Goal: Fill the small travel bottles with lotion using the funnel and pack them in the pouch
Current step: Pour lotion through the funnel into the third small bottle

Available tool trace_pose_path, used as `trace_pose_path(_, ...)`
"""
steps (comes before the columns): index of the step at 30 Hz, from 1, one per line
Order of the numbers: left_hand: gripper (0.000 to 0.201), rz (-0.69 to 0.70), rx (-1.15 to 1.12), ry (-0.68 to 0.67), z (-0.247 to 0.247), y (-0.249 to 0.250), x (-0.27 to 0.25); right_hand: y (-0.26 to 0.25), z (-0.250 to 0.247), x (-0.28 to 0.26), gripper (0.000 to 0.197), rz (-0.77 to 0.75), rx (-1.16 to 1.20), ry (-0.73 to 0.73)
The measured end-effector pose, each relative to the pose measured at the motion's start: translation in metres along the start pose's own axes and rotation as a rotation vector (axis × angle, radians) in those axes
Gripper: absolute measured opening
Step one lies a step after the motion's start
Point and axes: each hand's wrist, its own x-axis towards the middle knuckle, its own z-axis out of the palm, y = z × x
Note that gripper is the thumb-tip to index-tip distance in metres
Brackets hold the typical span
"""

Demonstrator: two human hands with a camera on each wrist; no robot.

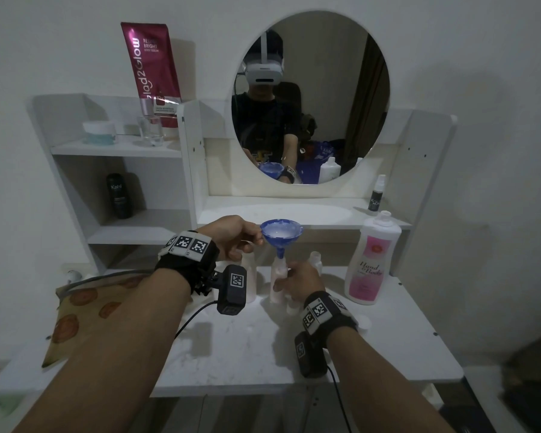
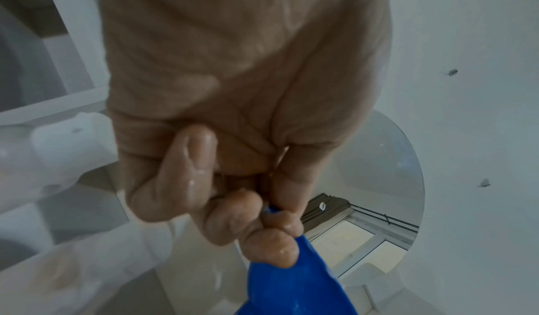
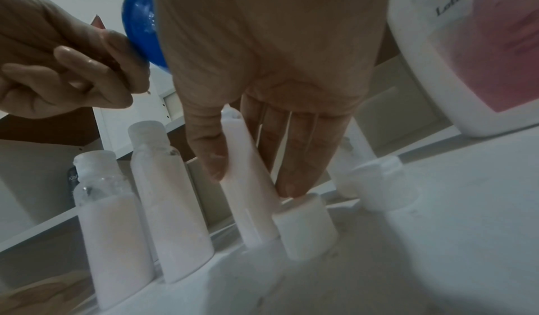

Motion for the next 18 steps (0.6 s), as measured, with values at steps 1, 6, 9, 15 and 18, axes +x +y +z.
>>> trace_pose_path(1,0.014,0.002,0.002,0.001,0.0001,0.0004,-0.0004,0.0005,0.0005,0.001,0.032,0.0,0.001,-0.003)
trace_pose_path(6,0.014,0.01,0.002,0.009,0.0,0.0039,-0.0032,0.0009,-0.0017,-0.0003,0.031,0.003,0.009,0.002)
trace_pose_path(9,0.014,0.014,0.002,0.006,-0.0007,0.0044,-0.0044,0.0006,-0.0028,-0.002,0.025,-0.002,0.015,-0.005)
trace_pose_path(15,0.014,0.013,-0.005,-0.009,-0.0004,0.0038,-0.0042,0.0016,-0.0018,0.0006,0.026,-0.016,0.013,-0.003)
trace_pose_path(18,0.014,0.013,-0.006,-0.016,0.0006,0.0047,-0.0043,0.0012,-0.0013,0.0017,0.026,-0.014,0.014,-0.001)
